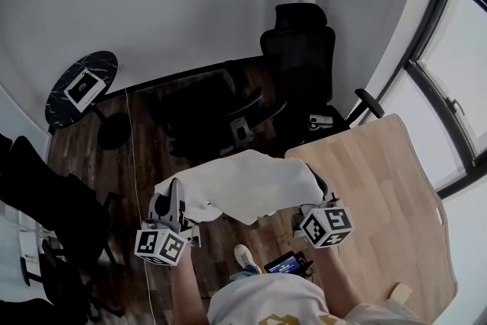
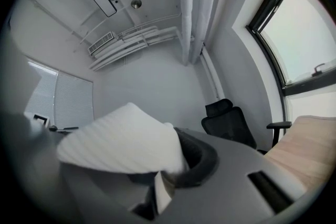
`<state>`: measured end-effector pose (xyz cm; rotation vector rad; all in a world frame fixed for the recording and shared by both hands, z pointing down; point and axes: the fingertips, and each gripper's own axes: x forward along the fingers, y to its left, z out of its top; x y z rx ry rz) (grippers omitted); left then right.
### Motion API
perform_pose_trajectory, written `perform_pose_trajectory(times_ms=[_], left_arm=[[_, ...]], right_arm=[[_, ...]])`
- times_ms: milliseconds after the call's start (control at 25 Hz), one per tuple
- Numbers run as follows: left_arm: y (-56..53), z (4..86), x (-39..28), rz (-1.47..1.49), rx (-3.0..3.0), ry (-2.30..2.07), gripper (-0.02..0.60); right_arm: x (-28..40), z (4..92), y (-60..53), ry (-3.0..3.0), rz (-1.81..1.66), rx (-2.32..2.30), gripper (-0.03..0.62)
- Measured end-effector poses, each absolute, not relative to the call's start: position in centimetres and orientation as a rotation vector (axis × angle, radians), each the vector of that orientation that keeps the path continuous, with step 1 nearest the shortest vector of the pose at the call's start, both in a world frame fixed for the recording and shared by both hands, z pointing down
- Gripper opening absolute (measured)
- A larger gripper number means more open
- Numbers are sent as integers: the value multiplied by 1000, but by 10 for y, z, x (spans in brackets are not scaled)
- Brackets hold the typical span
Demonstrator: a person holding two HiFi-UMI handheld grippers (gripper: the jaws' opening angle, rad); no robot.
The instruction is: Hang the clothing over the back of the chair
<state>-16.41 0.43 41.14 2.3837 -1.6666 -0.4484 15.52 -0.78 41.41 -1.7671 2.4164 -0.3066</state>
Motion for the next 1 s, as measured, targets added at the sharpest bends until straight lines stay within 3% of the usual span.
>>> perform_pose_trajectory(times_ms=[1000], left_arm=[[-125, 397, -208, -490, 2448, -1635, 31]], right_arm=[[145, 390, -132, 2262, -257, -1828, 18]])
